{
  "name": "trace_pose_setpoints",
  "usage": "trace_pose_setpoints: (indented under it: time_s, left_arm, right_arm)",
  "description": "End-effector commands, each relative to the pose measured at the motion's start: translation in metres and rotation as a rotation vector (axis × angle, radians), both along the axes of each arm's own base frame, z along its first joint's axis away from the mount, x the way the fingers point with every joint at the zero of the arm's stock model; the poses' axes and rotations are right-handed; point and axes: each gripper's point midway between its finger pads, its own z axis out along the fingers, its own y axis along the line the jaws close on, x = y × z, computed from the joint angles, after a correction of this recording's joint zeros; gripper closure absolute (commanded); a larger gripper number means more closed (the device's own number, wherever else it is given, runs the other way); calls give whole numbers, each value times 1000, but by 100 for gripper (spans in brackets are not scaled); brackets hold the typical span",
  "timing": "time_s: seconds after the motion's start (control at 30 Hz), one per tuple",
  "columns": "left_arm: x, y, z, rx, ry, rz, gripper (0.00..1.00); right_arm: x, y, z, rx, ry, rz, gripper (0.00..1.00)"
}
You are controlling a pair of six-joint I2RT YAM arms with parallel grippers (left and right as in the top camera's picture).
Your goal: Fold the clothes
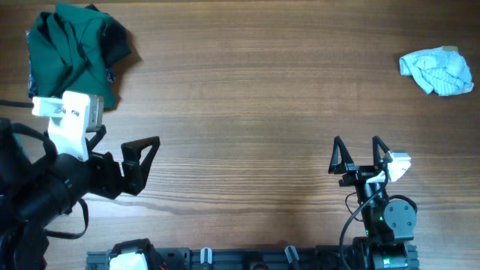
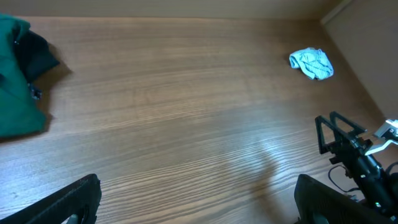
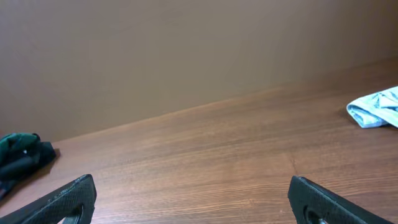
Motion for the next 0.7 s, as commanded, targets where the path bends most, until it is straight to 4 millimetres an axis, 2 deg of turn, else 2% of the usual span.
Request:
trace_pose_setpoints:
  time_s: [0.0,0.4,0.47,0.57,0.67]
  left_arm:
    - [0,0,0,12,-5,-9,0]
    - [-1,0,-2,11,2,-9,0]
    - [-8,-1,-8,3,44,-7,0]
    - [-10,-3,-7,0,37,-12,0]
    - [-20,-6,-9,-6,18,-20,0]
  right_arm:
    - [1,1,-2,-17,8,8,0]
    - [1,1,-2,-16,8,8,0]
    - [1,1,-2,-16,8,8,0]
    - [1,1,-2,-16,8,8,0]
    - [1,1,-2,-16,8,8,0]
